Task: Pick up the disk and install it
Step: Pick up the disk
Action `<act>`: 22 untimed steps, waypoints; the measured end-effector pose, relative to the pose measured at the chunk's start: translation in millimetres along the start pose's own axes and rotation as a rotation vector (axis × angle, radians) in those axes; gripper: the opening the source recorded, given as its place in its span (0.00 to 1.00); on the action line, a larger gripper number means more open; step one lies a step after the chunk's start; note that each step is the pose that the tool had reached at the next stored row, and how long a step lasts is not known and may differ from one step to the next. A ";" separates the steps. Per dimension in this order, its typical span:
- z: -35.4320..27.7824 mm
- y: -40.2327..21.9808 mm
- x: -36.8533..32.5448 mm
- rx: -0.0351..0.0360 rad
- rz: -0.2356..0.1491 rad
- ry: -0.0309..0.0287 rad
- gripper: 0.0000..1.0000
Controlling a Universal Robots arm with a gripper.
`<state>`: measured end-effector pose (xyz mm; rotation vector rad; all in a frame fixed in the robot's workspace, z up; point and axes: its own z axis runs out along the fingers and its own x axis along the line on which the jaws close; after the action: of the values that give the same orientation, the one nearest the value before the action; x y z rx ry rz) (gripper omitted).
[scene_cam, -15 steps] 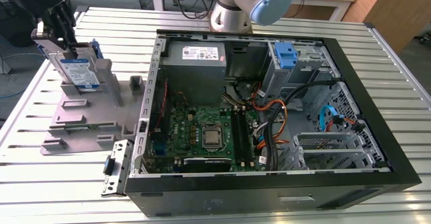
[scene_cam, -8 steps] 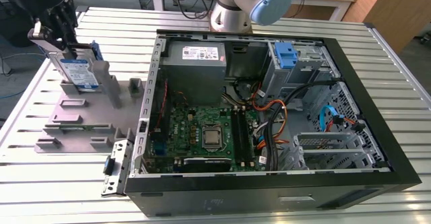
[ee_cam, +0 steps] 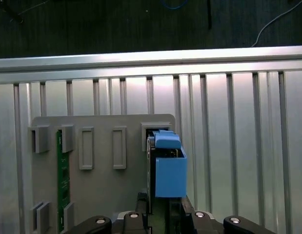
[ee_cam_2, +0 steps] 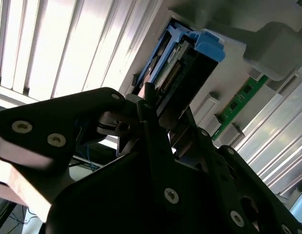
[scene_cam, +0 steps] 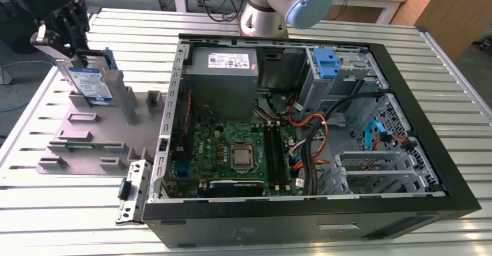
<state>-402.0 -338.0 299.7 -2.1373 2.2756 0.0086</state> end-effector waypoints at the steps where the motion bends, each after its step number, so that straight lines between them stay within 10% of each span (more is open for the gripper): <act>1: 0.0 0.0 0.0 0.0000 0.000 0.0000 0.35; 22: 0.4 0.0 0.0 -0.0012 -0.088 -0.0012 0.36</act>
<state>-402.0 -337.9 299.2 -2.2351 2.1792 0.0099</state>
